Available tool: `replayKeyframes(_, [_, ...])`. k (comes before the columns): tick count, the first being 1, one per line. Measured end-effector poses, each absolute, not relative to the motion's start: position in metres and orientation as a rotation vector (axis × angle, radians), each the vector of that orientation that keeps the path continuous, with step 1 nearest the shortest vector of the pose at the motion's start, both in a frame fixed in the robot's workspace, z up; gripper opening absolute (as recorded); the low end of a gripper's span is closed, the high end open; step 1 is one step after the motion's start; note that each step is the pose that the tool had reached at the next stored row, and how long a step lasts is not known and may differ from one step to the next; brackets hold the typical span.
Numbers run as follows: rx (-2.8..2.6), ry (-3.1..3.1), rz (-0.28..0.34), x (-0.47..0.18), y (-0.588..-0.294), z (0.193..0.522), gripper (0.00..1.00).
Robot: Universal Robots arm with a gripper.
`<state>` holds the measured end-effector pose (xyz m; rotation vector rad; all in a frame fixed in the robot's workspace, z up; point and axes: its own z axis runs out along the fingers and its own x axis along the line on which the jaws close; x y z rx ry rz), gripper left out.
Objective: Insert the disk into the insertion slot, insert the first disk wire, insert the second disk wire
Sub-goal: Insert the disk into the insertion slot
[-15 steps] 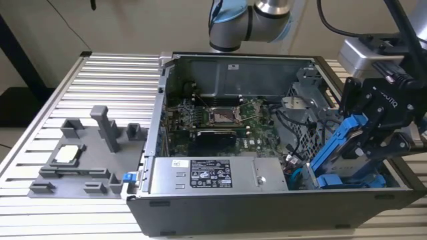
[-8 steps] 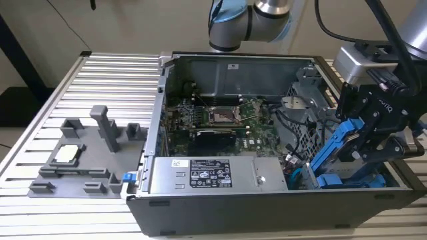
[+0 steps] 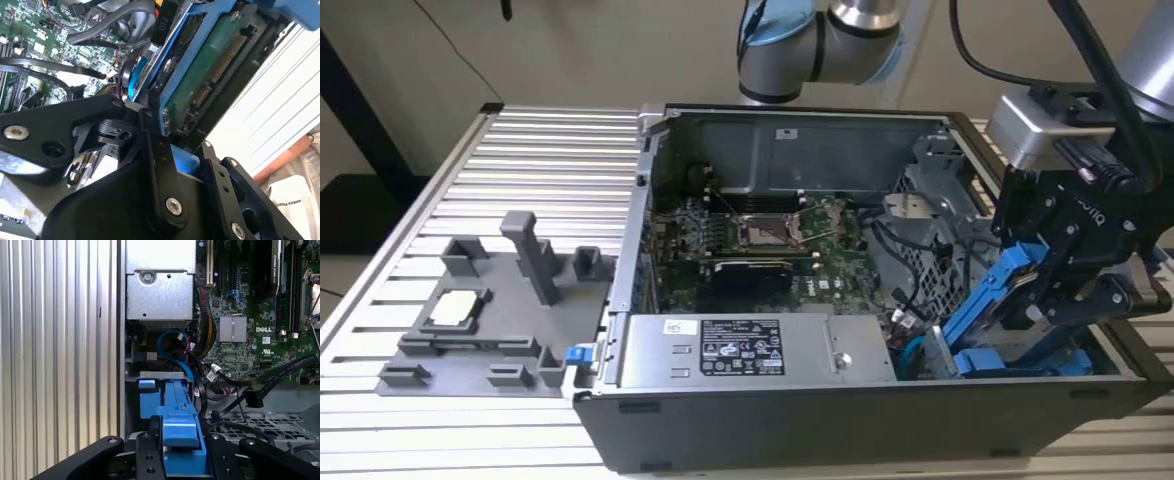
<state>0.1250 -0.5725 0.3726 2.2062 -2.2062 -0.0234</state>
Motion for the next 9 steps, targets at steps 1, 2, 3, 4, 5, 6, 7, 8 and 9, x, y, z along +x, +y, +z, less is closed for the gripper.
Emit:
replayKeyframes(1, [2.206,-2.206,-0.024,0.1250,-0.5725,0.3725,0.41])
replayKeyframes(2, [2.206,-2.206,-0.023,0.1251,-0.5725,0.3725,0.41])
replayKeyframes(3, [2.206,-2.206,-0.023,0.1251,-0.5725,0.3724,0.41])
replayKeyframes(4, [2.206,-2.206,-0.023,0.1251,-0.5725,0.3724,0.41])
replayKeyframes(5, [2.206,-2.206,-0.023,0.1250,-0.5725,0.3723,0.41])
replayKeyframes(6, [2.206,-2.206,-0.023,0.1250,-0.5725,0.3723,0.41])
replayKeyframes(7, [2.206,-2.206,-0.023,0.1250,-0.5725,0.3722,0.43])
replayKeyframes(8, [2.206,-2.206,-0.023,0.1251,-0.5725,0.3721,0.43])
replayKeyframes(9, [2.206,-2.206,-0.023,0.1250,-0.5725,0.3721,0.43])
